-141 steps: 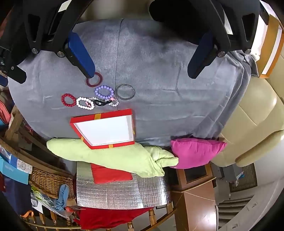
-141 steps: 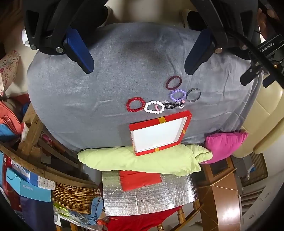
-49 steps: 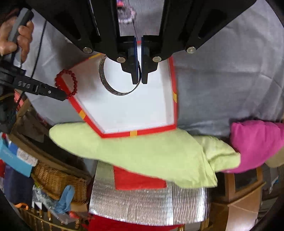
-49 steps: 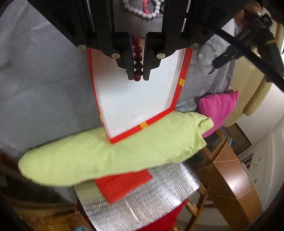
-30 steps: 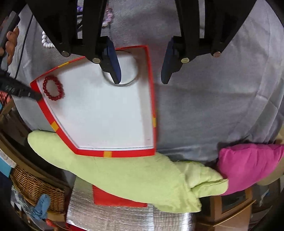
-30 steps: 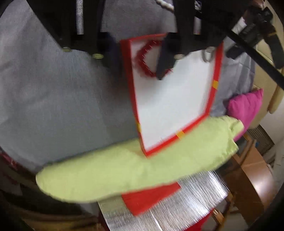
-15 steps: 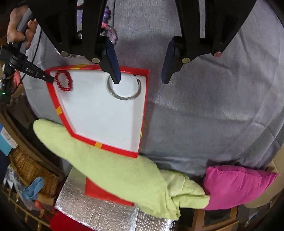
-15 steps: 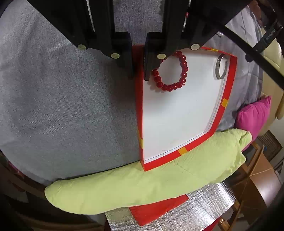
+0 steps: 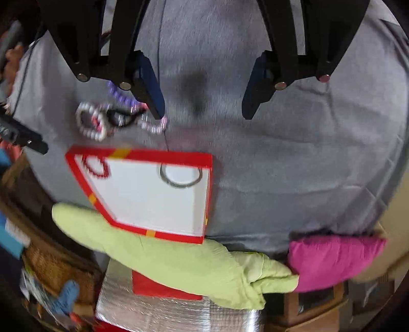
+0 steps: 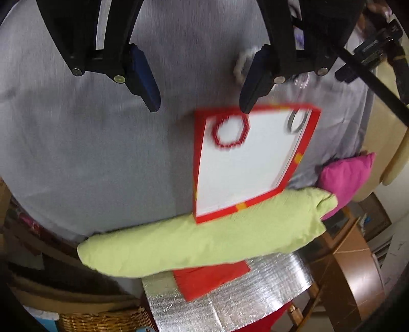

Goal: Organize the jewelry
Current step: 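Move both tools back toward the remaining bracelets beside the box, then grasp the purple bead bracelet with the left tool while the right tool grasps the white bead bracelet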

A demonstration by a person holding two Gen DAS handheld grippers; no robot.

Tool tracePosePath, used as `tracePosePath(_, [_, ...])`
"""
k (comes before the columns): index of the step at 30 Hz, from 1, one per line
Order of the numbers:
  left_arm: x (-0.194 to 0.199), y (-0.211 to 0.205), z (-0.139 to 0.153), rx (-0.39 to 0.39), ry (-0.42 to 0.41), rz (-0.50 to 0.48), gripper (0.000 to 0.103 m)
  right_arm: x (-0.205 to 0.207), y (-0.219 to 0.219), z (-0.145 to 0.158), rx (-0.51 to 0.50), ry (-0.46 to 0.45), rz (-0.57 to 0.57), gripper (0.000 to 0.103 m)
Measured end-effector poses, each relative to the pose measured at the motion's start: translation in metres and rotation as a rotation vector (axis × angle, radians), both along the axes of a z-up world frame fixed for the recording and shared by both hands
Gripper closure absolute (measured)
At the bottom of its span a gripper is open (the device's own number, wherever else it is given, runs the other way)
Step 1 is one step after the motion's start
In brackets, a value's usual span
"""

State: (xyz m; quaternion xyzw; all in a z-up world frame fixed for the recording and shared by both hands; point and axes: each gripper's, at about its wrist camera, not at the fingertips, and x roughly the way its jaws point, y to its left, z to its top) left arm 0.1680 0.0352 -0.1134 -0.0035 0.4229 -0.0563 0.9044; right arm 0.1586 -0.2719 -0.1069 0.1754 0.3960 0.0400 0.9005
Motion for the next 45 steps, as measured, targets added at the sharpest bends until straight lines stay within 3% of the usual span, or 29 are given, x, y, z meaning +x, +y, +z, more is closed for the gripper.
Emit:
tracePosePath(2, [-0.009, -0.006, -0.003, 0.031, 0.007, -0.013, 0.032, -0.006, 0.007, -0.004, -0.011, 0.016, 0.037, 0.054])
tracePosePath(5, [-0.018, -0.01, -0.013, 0.03, 0.044, -0.033, 0.028, -0.008, 0.02, -0.01, -0.05, 0.032, 0.089, 0.067])
tracePosePath(12, [-0.017, -0.013, -0.016, -0.099, 0.081, -0.126, 0.028, 0.007, 0.036, -0.022, -0.006, 0.057, 0.118, 0.067])
tracePosePath(16, [-0.013, -0.025, -0.019, -0.124, 0.097, -0.195, 0.048, 0.021, 0.051, -0.033, -0.018, 0.111, 0.131, 0.067])
tracePosePath(18, [-0.012, -0.031, -0.022, -0.122, 0.109, -0.217, 0.051, 0.027, 0.056, -0.04, -0.038, 0.14, 0.131, 0.067])
tracePosePath(22, [-0.007, -0.04, -0.029, -0.124, 0.133, -0.262, 0.067, 0.032, 0.066, -0.042, -0.098, 0.129, 0.145, 0.067])
tracePosePath(25, [-0.003, -0.045, -0.038, -0.116, 0.159, -0.28, 0.076, 0.031, 0.072, -0.041, -0.181, 0.127, 0.159, 0.092])
tracePosePath(28, [0.0, -0.043, -0.039, -0.124, 0.151, -0.28, 0.086, 0.027, 0.071, -0.038, -0.199, 0.113, 0.151, 0.092])
tracePosePath(34, [-0.001, -0.044, -0.037, -0.107, 0.116, -0.287, 0.088, 0.019, 0.032, -0.023, -0.158, 0.074, 0.032, 0.092])
tracePosePath(35, [-0.002, -0.045, -0.036, -0.097, 0.102, -0.286, 0.097, 0.018, 0.028, -0.022, -0.151, 0.071, 0.019, 0.092])
tracePosePath(44, [0.002, -0.045, -0.037, -0.069, 0.091, -0.26, 0.097, 0.019, 0.018, -0.032, -0.127, 0.134, 0.023, 0.092])
tracePosePath(45, [0.002, -0.046, -0.037, -0.067, 0.094, -0.262, 0.093, 0.02, 0.017, -0.033, -0.119, 0.144, 0.026, 0.092])
